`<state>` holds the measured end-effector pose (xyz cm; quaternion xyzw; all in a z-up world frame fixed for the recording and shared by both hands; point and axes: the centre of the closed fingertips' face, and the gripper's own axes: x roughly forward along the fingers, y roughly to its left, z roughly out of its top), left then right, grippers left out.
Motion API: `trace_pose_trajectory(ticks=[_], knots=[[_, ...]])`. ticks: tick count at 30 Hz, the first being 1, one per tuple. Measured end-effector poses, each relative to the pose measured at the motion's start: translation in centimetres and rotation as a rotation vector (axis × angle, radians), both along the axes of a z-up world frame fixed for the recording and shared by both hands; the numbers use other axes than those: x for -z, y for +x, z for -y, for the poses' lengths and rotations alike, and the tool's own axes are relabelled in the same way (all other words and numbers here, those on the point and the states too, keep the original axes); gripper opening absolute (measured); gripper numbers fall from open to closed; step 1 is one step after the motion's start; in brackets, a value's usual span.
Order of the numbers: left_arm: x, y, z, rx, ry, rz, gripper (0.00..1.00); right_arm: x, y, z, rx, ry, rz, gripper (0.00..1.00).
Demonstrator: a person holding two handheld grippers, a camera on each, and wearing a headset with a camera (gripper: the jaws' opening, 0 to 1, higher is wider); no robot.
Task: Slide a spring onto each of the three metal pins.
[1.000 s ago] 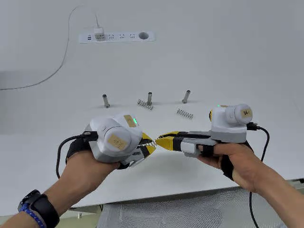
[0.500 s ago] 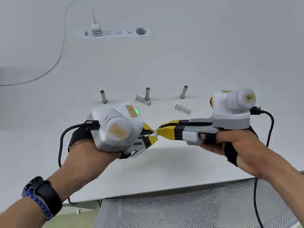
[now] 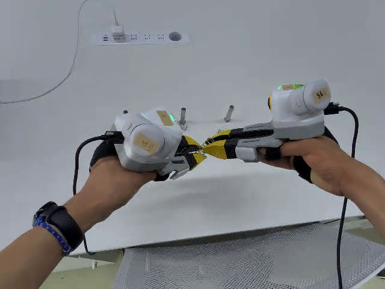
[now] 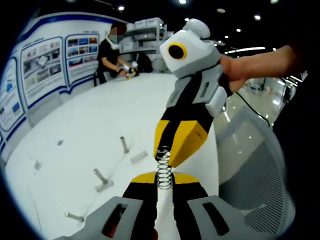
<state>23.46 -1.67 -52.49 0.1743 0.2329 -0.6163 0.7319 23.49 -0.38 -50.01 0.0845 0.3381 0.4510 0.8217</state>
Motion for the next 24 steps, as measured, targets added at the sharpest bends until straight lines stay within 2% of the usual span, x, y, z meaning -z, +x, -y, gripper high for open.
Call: trace_pose_trajectory(ticks=[10, 16, 24], knots=[[-0.8, -0.2, 0.6, 0.038, -0.016, 0.016, 0.10, -0.4, -0.2, 0.4, -0.067, -0.052, 0.024, 0.16], [-1.1, -0.3, 0.9, 0.057, -0.015, 0.029, 0.10, -0.7, -0.4, 0.7, -0.152, -0.112, 0.043, 0.16], [-1.4, -0.8, 1.3, 0.078, -0.019, 0.033, 0.10, -0.9, -0.8, 1.0, -0.241, -0.152, 0.054, 0.16]])
